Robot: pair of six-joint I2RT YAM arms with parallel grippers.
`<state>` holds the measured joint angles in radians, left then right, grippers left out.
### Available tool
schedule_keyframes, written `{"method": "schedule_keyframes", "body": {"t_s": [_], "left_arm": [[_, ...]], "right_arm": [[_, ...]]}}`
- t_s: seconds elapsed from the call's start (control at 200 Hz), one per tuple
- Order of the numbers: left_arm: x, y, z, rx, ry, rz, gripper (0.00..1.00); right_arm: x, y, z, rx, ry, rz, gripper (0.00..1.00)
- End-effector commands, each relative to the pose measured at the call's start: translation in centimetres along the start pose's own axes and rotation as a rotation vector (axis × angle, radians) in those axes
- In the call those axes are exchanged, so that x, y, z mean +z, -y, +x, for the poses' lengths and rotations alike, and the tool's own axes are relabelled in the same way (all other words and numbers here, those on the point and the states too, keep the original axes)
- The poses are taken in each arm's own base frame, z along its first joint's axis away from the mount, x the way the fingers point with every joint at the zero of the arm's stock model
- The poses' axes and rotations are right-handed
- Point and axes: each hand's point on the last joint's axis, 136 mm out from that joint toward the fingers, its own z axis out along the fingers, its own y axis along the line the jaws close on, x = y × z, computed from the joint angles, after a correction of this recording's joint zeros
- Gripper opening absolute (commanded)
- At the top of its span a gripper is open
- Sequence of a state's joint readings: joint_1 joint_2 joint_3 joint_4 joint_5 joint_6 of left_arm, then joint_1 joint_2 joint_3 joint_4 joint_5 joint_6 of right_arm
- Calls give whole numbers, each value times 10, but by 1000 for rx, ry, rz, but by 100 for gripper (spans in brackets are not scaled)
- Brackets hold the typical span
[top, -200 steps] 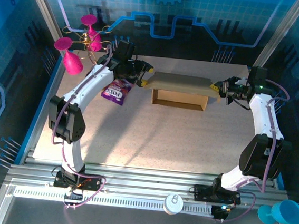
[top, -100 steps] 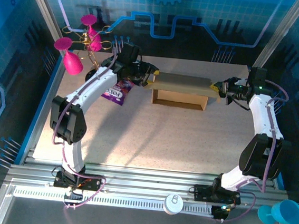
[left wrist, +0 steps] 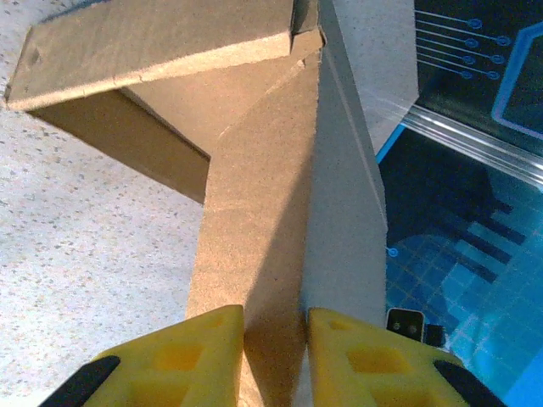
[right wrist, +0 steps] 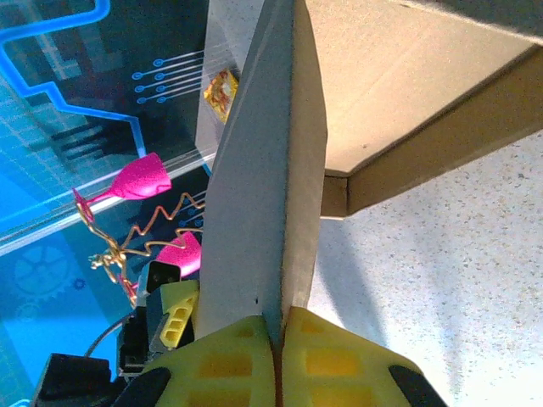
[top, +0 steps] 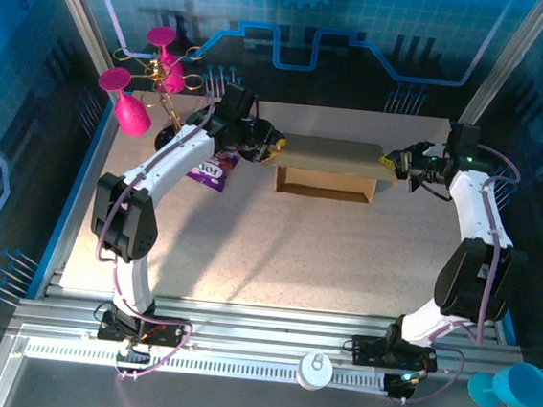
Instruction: Fold the paper box
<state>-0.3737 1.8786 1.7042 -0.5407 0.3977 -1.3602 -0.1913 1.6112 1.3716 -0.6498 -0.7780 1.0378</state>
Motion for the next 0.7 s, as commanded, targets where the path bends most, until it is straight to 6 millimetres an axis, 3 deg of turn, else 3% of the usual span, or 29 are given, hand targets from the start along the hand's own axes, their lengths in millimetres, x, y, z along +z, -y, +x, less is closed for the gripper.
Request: {"method": "schedule_keyframes", "body": {"t_s": [0.0,0.33,0.695], "left_arm": [[12,-9,-1,52,-35,-20,26],[38,-54,-16,148,-33,-155,28],[47,-103,-17,221,-58,-285,31]], "right_arm": [[19,23,8,-22,-49,74,0],[51,53,6,-102,-91,184,0],[61,88,10,-165,-145,298,3]]}}
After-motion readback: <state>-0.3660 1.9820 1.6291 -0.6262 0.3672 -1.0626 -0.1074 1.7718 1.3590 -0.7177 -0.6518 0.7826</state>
